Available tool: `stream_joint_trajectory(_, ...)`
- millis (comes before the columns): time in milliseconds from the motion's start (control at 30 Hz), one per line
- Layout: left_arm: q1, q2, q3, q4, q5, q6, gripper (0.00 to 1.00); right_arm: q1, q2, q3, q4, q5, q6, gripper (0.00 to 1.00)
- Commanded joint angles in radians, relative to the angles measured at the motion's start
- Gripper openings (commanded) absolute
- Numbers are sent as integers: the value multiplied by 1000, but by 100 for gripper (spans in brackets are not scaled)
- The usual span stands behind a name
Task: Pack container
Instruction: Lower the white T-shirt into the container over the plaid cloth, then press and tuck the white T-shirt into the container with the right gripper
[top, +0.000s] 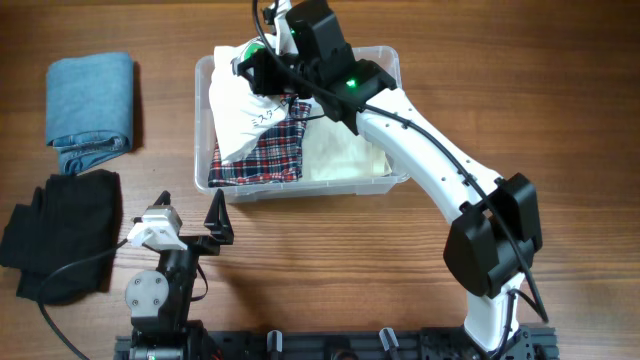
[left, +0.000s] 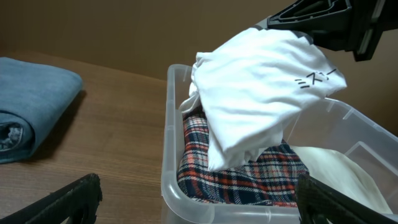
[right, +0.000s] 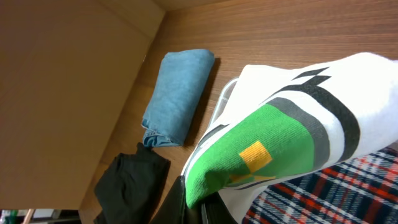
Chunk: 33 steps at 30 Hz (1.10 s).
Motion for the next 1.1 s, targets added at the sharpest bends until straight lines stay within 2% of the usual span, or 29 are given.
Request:
stream_joint_trajectory(0, 8, -7, -7, 2, -6, -10, 100, 32, 3, 7, 63, -61, -24, 4)
stream_joint_trajectory(300, 8, -7, -7, 2, -6, -10, 100, 60, 0, 7, 48, -60, -25, 4)
stream_joint_trajectory(567, 8, -7, -7, 2, -6, -10, 100, 59, 0, -5, -161, 77, -106, 4)
stream_joint_trajectory(633, 8, -7, -7, 2, -6, -10, 100, 56, 0, -5, -220, 118, -136, 33)
stream_joint_trajectory(700, 8, -7, -7, 2, -6, -10, 100, 56, 0, -5, -253, 148, -157, 51)
stream_joint_trajectory(767, 8, -7, -7, 2, -6, -10, 100, 56, 0, -5, -298, 210, -158, 63)
stream_joint_trajectory(967, 8, -7, -7, 2, -6, -10, 100, 56, -3, 2, -375, 401, -261, 72)
stream_joint_trajectory(1067, 8, -7, -7, 2, -6, -10, 100, 56, -24, 2, -391, 508, -330, 86)
